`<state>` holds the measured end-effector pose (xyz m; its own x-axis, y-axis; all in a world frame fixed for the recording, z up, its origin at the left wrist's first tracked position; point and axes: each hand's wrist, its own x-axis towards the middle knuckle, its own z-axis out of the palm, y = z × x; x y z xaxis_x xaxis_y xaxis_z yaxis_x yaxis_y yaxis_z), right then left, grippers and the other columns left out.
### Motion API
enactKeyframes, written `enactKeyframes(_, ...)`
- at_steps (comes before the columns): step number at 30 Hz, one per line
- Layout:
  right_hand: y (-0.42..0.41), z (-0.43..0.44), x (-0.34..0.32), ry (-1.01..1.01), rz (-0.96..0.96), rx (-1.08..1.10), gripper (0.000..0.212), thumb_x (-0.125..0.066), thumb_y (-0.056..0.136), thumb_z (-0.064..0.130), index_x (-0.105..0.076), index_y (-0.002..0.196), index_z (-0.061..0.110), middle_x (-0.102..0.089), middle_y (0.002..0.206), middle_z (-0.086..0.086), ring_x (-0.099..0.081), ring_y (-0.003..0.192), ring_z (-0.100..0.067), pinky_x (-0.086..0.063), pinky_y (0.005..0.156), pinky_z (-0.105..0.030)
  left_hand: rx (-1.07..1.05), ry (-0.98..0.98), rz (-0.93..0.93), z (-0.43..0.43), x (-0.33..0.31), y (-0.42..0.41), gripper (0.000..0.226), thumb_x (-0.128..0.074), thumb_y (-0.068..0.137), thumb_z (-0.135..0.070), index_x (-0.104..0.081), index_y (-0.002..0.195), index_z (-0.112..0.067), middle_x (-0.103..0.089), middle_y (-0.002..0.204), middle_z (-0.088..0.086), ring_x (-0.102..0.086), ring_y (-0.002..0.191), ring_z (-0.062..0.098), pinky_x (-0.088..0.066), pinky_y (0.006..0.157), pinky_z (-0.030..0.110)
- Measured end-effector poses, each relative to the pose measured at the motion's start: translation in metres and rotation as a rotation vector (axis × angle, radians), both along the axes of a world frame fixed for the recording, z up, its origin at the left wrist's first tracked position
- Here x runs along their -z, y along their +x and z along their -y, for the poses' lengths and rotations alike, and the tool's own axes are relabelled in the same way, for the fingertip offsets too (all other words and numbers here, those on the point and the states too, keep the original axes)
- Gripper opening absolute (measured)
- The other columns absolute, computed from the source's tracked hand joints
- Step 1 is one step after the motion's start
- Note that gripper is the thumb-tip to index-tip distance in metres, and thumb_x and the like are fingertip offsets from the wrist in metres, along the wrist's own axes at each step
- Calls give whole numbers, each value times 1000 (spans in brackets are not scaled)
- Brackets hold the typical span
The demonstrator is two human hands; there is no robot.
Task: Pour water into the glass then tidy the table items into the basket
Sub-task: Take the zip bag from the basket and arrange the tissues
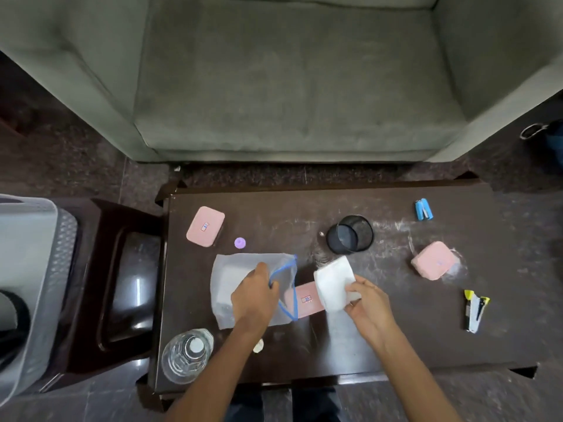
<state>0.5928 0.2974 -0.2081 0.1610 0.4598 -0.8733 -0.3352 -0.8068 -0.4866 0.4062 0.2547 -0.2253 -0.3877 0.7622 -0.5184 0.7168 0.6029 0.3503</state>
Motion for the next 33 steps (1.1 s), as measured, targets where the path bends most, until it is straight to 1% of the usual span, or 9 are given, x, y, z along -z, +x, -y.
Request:
enactKeyframes(5, -7, -19, 37, 44, 60, -52, 23, -48, 85, -12, -58, 77, 7, -62, 84, -9, -58, 74, -20, -47, 61, -31, -49, 60, -23, -6, 33, 3, 17, -53, 90, -28, -49, 93, -11, -60, 95, 7, -59, 86, 24, -49, 69, 36)
enactKeyframes(12, -10, -21, 59, 94, 44, -174, 23, -49, 87, -7, -58, 75, 10, -65, 83, -8, -61, 74, -20, -49, 62, -28, -178, 193, 22, 6, 58, 0, 22, -56, 88, -38, -54, 93, -16, -57, 94, 1, -54, 89, 21, -46, 71, 38)
enactKeyframes(14, -12, -18, 58, 109, 25, -199, 21, -50, 87, -5, -60, 78, 10, -66, 86, -8, -61, 77, -21, -49, 60, -27, -260, 300, 159, 6, 53, 6, 17, -53, 91, -32, -59, 98, -17, -60, 95, -2, -57, 88, 18, -48, 77, 36)
enactKeyframes(17, -15, -15, 54, 142, -3, -207, 17, -53, 86, -4, -63, 83, 10, -67, 94, -11, -60, 84, -25, -48, 64, -30, -395, 306, 631, -4, 35, 25, 17, -47, 96, -23, -62, 104, -20, -64, 101, -5, -60, 93, 11, -50, 83, 26)
enactKeyframes(20, -19, -12, 49, 164, 1, -203, 16, -55, 85, -3, -64, 84, 11, -67, 96, -12, -61, 88, -28, -48, 66, -32, -571, 228, 924, -13, 22, 40, 17, -47, 96, -19, -62, 92, -27, -66, 98, -6, -65, 94, 20, -55, 82, 36)
enactKeyframes(24, -19, -10, 43, 283, 221, -333, 20, -58, 83, -2, -62, 88, 16, -66, 94, -6, -62, 89, -25, -51, 68, -33, -619, 262, 809, -14, 25, 50, 16, -55, 93, -20, -64, 83, -28, -68, 91, -6, -67, 93, 25, -55, 85, 49)
enactKeyframes(28, -22, -2, 36, 694, 840, -858, 36, -58, 78, 12, -56, 114, 12, -56, 110, -2, -50, 99, -18, -38, 85, -27, -696, 349, 738, -13, 25, 54, 22, -58, 90, -16, -66, 72, -25, -69, 77, -2, -67, 82, 26, -55, 79, 47)
enactKeyframes(29, -24, 1, 35, 766, 872, -934, 36, -55, 78, 21, -58, 113, 12, -56, 113, -2, -48, 101, -17, -35, 87, -25, -684, 376, 723, -12, 25, 54, 22, -59, 90, -16, -65, 71, -25, -69, 75, -2, -67, 80, 25, -55, 77, 44)
enactKeyframes(33, -41, 6, 21, 596, 375, -775, 19, -58, 88, 28, -62, 102, 16, -60, 108, 2, -58, 95, -9, -45, 78, -18, -568, 427, 693, -10, 21, 54, 19, -59, 89, -15, -64, 79, -31, -70, 84, -7, -67, 78, 7, -53, 72, 21)
